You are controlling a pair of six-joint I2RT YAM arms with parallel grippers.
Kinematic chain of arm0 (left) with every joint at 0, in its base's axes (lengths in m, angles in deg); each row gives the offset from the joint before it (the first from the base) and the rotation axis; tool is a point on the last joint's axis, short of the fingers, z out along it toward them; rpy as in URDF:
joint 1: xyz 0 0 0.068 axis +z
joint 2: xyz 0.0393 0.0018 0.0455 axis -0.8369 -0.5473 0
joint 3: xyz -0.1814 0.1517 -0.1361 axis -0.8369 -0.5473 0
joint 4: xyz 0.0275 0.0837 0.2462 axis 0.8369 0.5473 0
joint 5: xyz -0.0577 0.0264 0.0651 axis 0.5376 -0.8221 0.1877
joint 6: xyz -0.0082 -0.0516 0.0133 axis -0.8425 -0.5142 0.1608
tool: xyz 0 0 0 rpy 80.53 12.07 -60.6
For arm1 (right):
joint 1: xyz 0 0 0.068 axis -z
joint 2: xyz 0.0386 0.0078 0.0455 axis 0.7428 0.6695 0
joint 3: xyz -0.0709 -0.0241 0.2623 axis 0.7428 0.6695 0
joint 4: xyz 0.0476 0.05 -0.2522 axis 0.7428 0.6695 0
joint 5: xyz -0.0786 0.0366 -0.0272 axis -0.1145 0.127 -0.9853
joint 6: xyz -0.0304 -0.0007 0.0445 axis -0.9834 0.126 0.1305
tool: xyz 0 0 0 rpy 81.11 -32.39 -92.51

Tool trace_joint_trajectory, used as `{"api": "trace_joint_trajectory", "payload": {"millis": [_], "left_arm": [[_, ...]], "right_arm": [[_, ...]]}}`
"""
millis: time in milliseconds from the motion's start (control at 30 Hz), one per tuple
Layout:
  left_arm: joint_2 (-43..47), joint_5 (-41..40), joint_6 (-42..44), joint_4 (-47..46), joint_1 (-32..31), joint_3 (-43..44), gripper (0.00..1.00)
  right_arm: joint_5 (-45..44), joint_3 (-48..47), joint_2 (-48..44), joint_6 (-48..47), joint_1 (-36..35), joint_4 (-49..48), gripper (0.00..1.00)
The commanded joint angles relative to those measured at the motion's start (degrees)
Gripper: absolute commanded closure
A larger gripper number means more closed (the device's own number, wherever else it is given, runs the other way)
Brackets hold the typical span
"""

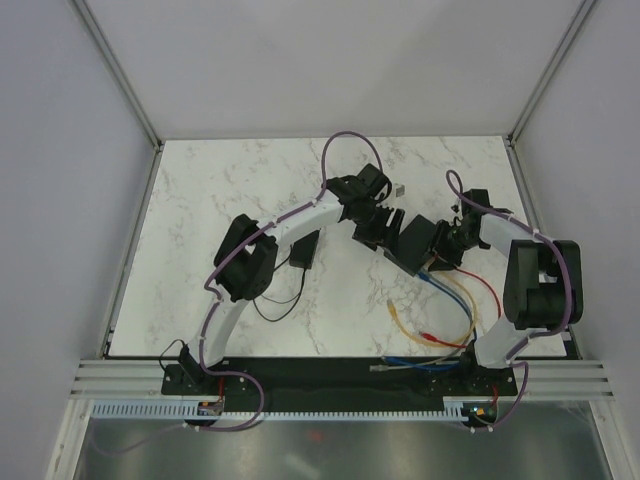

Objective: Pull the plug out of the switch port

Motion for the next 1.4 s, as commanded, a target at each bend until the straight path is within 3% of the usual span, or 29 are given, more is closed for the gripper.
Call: {"api": "trace_joint_trajectory", "payload": {"millis": [0,167,300,567,733,933,1033,1200,1367], "left_arm": [[-0.08,-2.96,0.23,-0.95,0.03,2.51,0.28],[1.06,-3.14,1.90,-0.78,0.12,1.64,0.29],[1.42,-2.18,3.84,-0.60,0.21,2.25,0.30],[-0.69,2.13,4.63,-0.87,0.29,6.47,0.36],[-1.84,5.47,2.09,-4.02,0.21,6.91,0.37],[-5.00,11.09,-0.11,-5.79,0.21,8.92,0.37],[-6.23,12.94,-1.86,-6.31,0.21,9.46,0.37],[-7.90,14.26,-4.24,-7.46,0.29,10.33,0.37],[-9.22,14.09,-5.74,-7.90,0.29,10.78,0.37]], "right_arm": [[5.53,1.54,0.67,6.81,-0.30,-6.49,0.53],[10.56,4.27,0.41,18.34,-2.24,-15.80,0.55],[9.25,2.61,-0.56,21.26,-3.73,-15.39,0.56],[-2.86,-8.47,-3.90,7.05,-1.20,-0.10,0.55],[-5.26,-8.92,-4.52,0.00,4.34,-1.05,0.51],[-0.16,-7.86,-2.32,-4.32,10.22,-4.21,0.51],[8.50,-4.79,-1.53,-6.94,13.04,-10.35,0.52],[18.10,-0.05,-0.12,-11.87,13.58,-12.57,0.53],[21.27,2.77,1.02,-16.79,13.67,-12.65,0.53]]}}
